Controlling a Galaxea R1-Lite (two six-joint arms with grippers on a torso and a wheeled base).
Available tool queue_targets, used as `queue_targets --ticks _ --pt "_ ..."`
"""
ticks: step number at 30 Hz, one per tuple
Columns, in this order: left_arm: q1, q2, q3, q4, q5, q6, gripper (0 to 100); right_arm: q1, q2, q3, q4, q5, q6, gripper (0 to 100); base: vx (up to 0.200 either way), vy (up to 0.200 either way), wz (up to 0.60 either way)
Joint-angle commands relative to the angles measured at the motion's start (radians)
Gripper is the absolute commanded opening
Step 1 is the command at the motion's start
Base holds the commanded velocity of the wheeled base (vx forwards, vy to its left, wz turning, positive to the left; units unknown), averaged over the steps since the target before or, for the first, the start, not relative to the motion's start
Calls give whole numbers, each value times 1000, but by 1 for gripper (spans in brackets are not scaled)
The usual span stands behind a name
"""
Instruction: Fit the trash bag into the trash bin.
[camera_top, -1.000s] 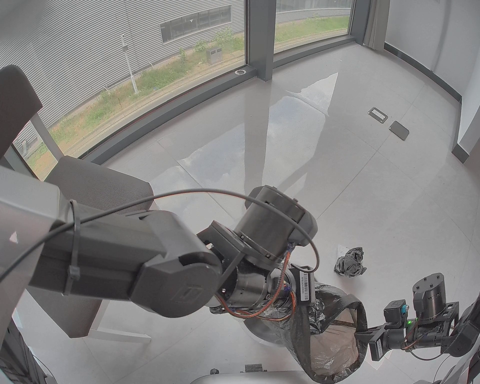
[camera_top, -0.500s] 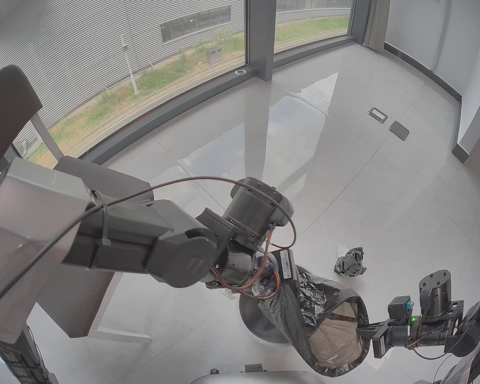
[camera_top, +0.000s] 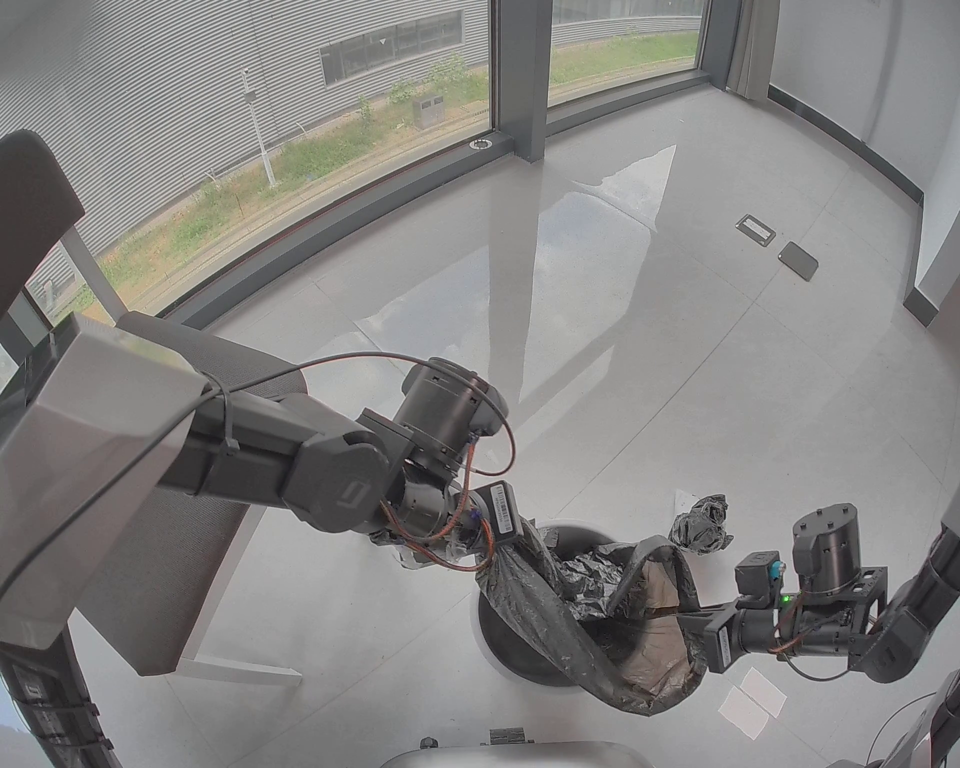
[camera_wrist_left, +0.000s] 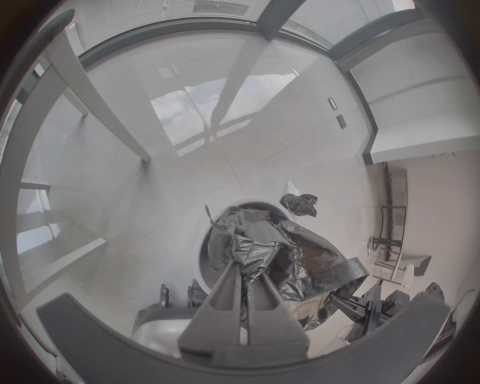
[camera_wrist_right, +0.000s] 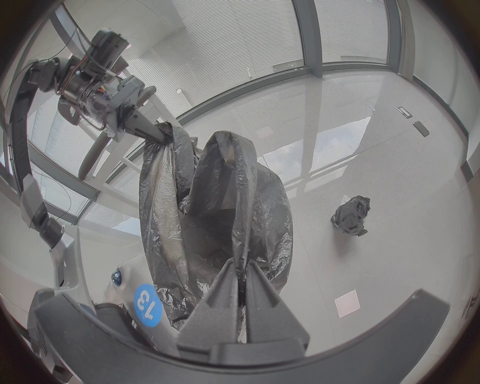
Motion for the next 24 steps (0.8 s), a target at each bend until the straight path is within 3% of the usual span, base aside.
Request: queue_targets --ticks 1,10,19,24 --pt "44 -5 27 3 0 24 0 -34 117 -82 -1 -1 3 0 0 0 0" --pt "40 -31 138 -3 10 81 0 -92 175 -127 -4 1 4 0 0 0 0" --pt "-11 53 41 -12 11 81 0 -57 132 -55 1 1 -2 0 0 0 0" --pt "-5 53 69 -6 27 90 0 -63 164 -81 1 -1 -2 0 0 0 0"
